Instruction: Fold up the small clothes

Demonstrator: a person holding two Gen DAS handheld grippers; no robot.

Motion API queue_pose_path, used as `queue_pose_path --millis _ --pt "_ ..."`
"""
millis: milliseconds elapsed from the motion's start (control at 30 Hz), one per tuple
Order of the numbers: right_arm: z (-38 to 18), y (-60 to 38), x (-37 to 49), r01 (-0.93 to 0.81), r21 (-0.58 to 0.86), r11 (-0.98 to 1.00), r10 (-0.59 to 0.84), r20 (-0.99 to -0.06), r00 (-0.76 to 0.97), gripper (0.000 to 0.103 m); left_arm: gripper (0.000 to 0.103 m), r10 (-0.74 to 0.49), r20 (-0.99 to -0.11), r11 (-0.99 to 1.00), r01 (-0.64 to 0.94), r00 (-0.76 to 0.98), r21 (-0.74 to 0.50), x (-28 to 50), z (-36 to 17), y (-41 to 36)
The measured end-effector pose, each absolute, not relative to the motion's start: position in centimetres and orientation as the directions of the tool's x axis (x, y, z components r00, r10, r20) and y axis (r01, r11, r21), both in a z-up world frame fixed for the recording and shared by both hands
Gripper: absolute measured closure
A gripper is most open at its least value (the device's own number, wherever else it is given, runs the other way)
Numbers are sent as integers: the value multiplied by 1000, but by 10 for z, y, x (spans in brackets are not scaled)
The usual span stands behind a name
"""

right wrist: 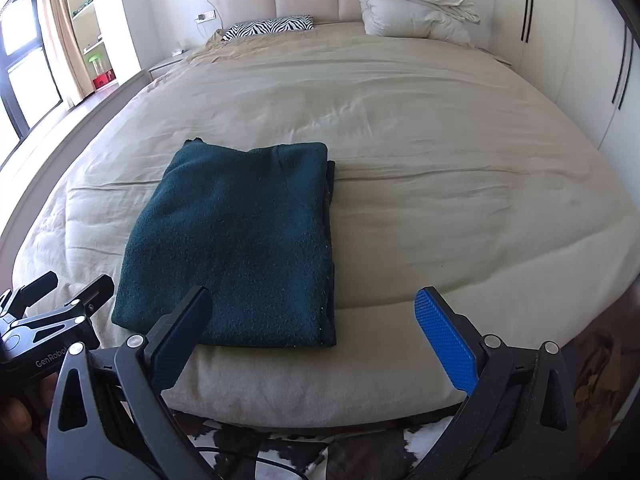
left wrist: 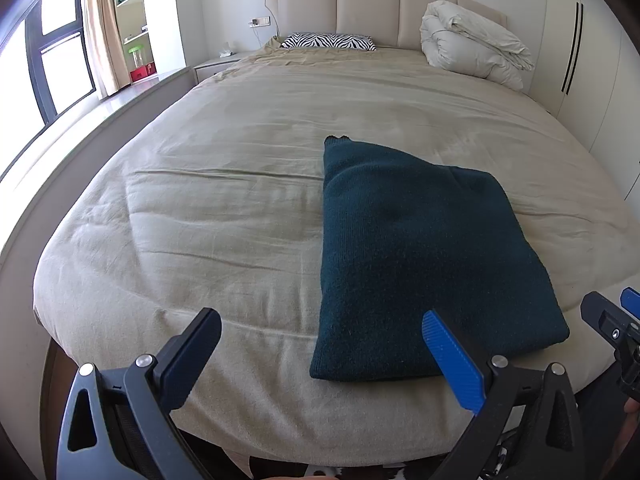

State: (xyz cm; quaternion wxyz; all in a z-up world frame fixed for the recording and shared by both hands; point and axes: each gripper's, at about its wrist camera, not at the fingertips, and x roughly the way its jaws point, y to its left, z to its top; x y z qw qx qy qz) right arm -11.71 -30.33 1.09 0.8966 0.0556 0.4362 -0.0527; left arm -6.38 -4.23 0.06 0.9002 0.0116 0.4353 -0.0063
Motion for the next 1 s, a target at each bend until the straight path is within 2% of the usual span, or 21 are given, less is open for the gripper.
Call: queue_pose_path --millis 1000 --pt "6 -304 -119 151 53 987 -50 -793 607 0 0 -2 -785 1000 24 619 17 -64 0 -42"
